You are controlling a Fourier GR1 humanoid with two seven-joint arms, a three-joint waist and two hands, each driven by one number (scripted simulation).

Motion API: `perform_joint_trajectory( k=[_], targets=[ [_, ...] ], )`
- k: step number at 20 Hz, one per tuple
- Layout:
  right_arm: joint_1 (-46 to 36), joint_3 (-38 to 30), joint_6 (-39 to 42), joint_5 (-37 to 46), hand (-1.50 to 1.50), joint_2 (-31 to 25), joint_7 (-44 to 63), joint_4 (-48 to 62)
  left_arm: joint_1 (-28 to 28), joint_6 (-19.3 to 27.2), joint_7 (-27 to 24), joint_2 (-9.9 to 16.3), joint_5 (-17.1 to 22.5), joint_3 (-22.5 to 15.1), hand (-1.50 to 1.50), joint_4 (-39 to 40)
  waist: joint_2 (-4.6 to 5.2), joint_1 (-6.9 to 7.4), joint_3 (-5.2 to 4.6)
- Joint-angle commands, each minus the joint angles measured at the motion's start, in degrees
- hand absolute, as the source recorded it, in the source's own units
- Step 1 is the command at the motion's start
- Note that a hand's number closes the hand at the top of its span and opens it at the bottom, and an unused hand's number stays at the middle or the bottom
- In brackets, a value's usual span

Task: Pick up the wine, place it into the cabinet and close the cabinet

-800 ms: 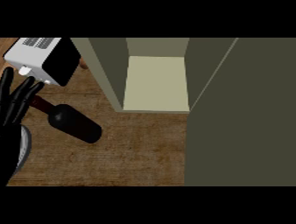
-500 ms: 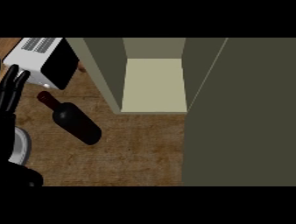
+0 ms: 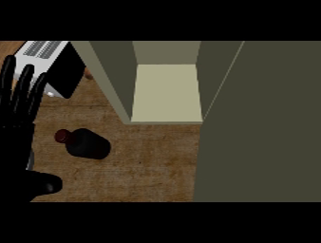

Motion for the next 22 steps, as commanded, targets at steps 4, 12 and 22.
perform_joint_trajectory(
  k=[4,12,22],
  targets=[
    [-0.9,0.2,-1.5,-1.8,-1.5,-0.6,9.7,-9.0,-4.9,8.4,10.2,0.4,-2.5,-3.1,-1.5,-8.7,0.03,0.14,0.02],
    [-4.7,-2.0,-0.7,-3.3,-1.5,0.2,9.1,-4.9,-7.2,15.7,15.9,-0.5,-8.6,-8.9,-1.5,-12.8,0.06,0.25,0.04],
    [-9.0,-3.4,-2.9,-2.6,-1.5,0.8,14.8,-5.0,-13.8,24.2,24.8,1.1,-15.3,-8.4,-1.5,-14.1,0.04,0.33,0.05]
  ],
)
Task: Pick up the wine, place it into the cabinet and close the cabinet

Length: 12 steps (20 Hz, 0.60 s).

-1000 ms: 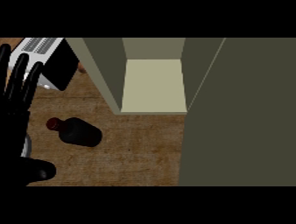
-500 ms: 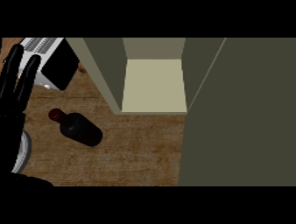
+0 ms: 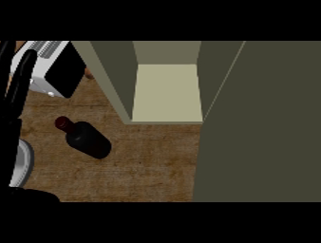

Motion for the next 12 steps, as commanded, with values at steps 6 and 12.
perform_joint_trajectory(
  k=[6,12],
  targets=[
    [-2.9,0.3,-2.6,-0.8,-1.5,1.1,5.7,-5.7,1.5,4.3,5.2,0.5,-2.0,2.4,-1.5,-2.0,-0.04,0.09,-0.01],
    [-4.4,4.4,-3.2,2.3,-1.5,2.0,7.1,-5.2,12.4,-2.4,-6.8,-1.4,2.8,3.7,-1.5,3.2,0.06,0.05,-0.07]
  ],
)
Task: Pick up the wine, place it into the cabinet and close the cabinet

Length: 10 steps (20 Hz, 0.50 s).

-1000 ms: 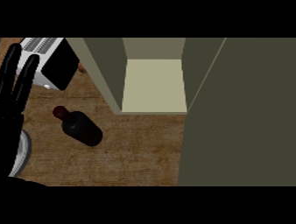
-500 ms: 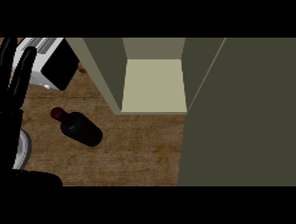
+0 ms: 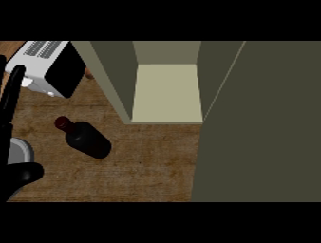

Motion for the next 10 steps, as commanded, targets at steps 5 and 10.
perform_joint_trajectory(
  k=[5,10],
  targets=[
    [2.1,-1.3,0.9,-0.9,-1.5,0.0,0.8,-4.5,3.3,-0.9,-4.7,0.2,-1.3,1.4,-1.5,3.5,0.01,-0.1,0.02],
    [0.2,3.5,-0.4,2.4,-1.5,1.9,1.4,-3.7,11.7,-7.9,-12.3,1.0,5.5,9.4,-1.5,7.3,0.01,0.2,-0.05]
  ],
)
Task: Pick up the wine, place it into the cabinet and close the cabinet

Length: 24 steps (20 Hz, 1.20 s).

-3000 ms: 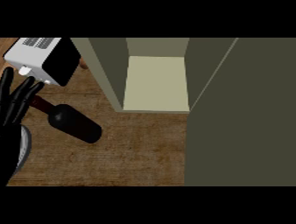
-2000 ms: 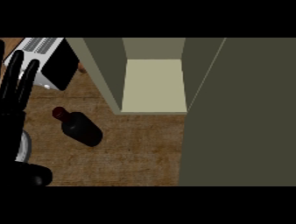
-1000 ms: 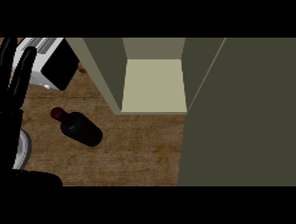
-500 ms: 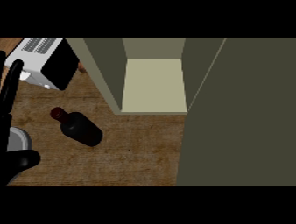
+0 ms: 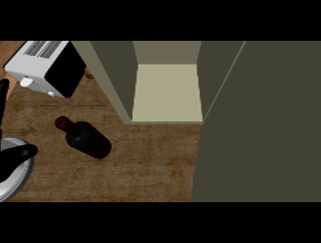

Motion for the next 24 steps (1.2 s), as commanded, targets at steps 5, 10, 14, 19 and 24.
perform_joint_trajectory(
  k=[5,10,14,19,24],
  targets=[
    [-3.4,-3.7,-1.2,-4.6,-1.5,-1.2,6.5,-5.3,7.3,-6.3,-9.0,-0.3,4.0,5.3,-1.5,7.1,0.0,0.14,-0.02],
    [-1.0,-1.5,-0.8,-2.8,-1.5,-0.2,5.0,-6.2,6.6,-9.4,-12.5,0.5,6.0,7.7,-1.5,15.0,0.02,-0.09,-0.01],
    [-1.4,2.5,-1.4,1.0,-1.5,0.9,5.3,-5.9,3.2,-11.4,-10.8,4.8,8.9,11.9,-1.5,21.5,0.02,-0.13,-0.02],
    [-3.3,1.0,-2.7,1.1,-1.5,1.7,4.8,-4.4,7.8,-18.2,-20.5,1.8,9.1,10.3,-1.5,30.1,0.04,-0.02,-0.03],
    [-3.2,0.1,-1.8,-0.4,-1.5,0.7,6.9,-5.7,5.3,-20.4,-24.8,2.0,9.1,11.0,-1.5,40.4,0.06,-0.2,-0.02]
  ],
)
